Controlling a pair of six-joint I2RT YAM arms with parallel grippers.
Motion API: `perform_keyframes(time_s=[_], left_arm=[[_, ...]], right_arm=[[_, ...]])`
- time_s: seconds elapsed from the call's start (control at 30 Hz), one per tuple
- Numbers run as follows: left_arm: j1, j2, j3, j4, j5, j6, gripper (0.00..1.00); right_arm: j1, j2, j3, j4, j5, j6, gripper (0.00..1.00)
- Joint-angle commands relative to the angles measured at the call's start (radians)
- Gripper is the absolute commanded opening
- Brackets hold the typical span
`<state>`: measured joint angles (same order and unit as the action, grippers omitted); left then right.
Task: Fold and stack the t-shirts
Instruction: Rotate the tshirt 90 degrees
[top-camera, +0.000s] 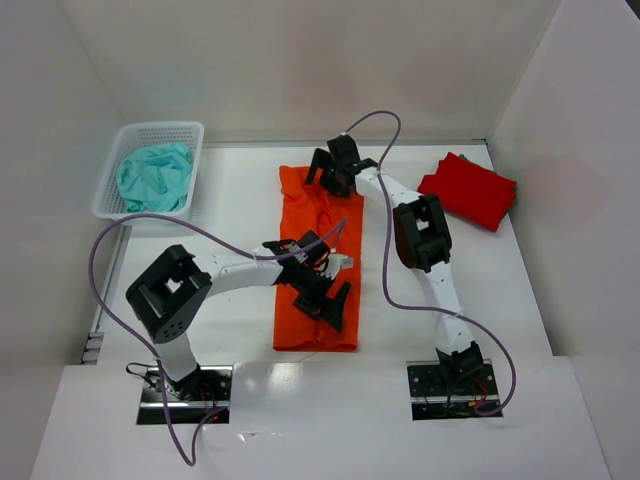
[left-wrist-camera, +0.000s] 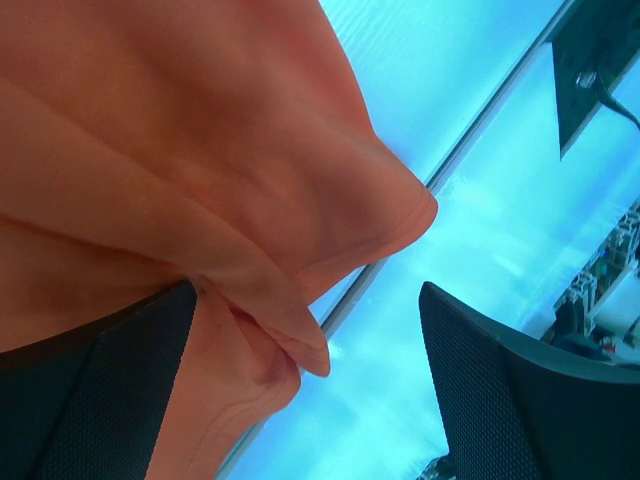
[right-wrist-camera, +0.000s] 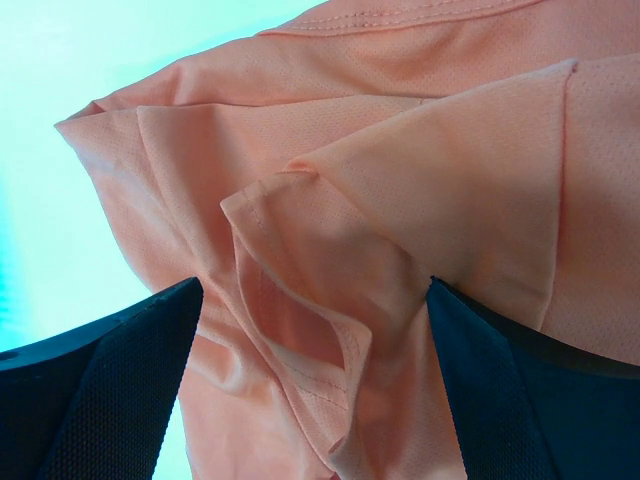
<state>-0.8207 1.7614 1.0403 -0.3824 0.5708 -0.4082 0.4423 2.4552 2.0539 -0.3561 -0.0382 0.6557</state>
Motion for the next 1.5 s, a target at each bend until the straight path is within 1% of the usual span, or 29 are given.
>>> perform_keyframes(time_s=[0.0, 0.07, 0.1, 0.2, 0.23, 0.27, 0.33, 0.37, 0.43, 0.47, 0.5, 0.57, 0.6, 0.63, 0.67, 0.73, 0.8, 0.93, 1.07, 1.27, 1.4, 1.47], left_arm=[[0.000, -0.117, 0.026, -0.020, -0.100, -0.032, 1.00], [0.000, -0.147, 0.062, -0.056, -0.158, -0.032, 1.00], [0.000, -0.176, 0.079, -0.069, -0.192, -0.032, 1.00], [0.000, -0.215, 0.149, -0.105, -0.230, -0.007, 1.00], [0.000, -0.232, 0.207, -0.125, -0.266, 0.007, 1.00], [0.000, -0.234, 0.235, -0.127, -0.280, 0.016, 1.00], [0.000, -0.272, 0.257, -0.139, -0.337, 0.001, 1.00], [0.006, -0.298, 0.239, -0.139, -0.367, -0.020, 1.00], [0.020, -0.367, 0.196, -0.127, -0.428, -0.072, 1.00], [0.024, -0.396, 0.157, -0.123, -0.435, -0.085, 1.00], [0.035, -0.434, 0.098, -0.109, -0.455, -0.126, 1.00], [0.044, -0.534, 0.017, -0.081, -0.478, -0.183, 1.00], [0.045, -0.589, -0.053, -0.044, -0.489, -0.236, 1.00], [0.045, -0.617, -0.097, -0.023, -0.490, -0.265, 1.00], [0.045, -0.640, -0.141, 0.000, -0.490, -0.314, 1.00], [0.045, -0.669, -0.200, 0.016, -0.506, -0.340, 1.00], [0.045, -0.669, -0.229, -0.012, -0.543, -0.353, 1.00], [0.045, -0.672, -0.233, -0.084, -0.623, -0.385, 1.00], [0.045, -0.741, -0.283, -0.093, -0.623, -0.419, 1.00], [0.045, -0.854, -0.403, -0.059, -0.588, -0.531, 1.00], [0.045, -0.876, -0.440, -0.079, -0.579, -0.537, 1.00], [0.045, -0.846, -0.440, -0.088, -0.561, -0.525, 1.00]], right_arm=[[0.012, -0.038, 0.046, -0.013, 0.019, -0.020, 1.00], [0.000, -0.094, 0.013, 0.004, 0.026, -0.026, 1.00], [-0.015, -0.158, -0.005, 0.020, 0.025, -0.041, 1.00], [-0.057, -0.274, -0.087, 0.092, -0.012, -0.051, 1.00], [-0.066, -0.346, -0.112, 0.101, -0.024, -0.060, 1.00], [-0.066, -0.386, -0.113, 0.101, -0.025, -0.061, 1.00], [-0.076, -0.485, -0.164, 0.093, -0.025, -0.085, 1.00], [-0.076, -0.544, -0.185, 0.082, -0.017, -0.085, 1.00], [-0.076, -0.658, -0.284, 0.065, 0.009, -0.085, 1.00], [-0.076, -0.686, -0.358, 0.069, 0.020, -0.083, 1.00], [-0.076, -0.771, -0.468, 0.082, 0.022, -0.074, 1.00], [-0.076, -0.890, -0.627, 0.107, 0.027, -0.045, 1.00], [-0.075, -0.987, -0.755, 0.124, 0.012, -0.017, 1.00], [-0.065, -1.040, -0.824, 0.125, 0.012, 0.001, 1.00], [-0.056, -1.137, -0.954, 0.134, 0.012, 0.036, 1.00], [-0.030, -1.217, -1.061, 0.134, 0.023, 0.071, 1.00], [0.042, -1.295, -1.186, 0.103, 0.035, 0.120, 1.00], [0.191, -1.354, -1.299, 0.006, 0.064, 0.205, 0.98], [0.306, -1.368, -1.369, -0.085, 0.078, 0.278, 0.97], [0.411, -1.417, -1.483, -0.098, 0.050, 0.386, 0.93], [0.482, -1.388, -1.512, -0.115, 0.050, 0.410, 0.92], [0.516, -1.344, -1.512, -0.135, 0.054, 0.417, 0.91]])
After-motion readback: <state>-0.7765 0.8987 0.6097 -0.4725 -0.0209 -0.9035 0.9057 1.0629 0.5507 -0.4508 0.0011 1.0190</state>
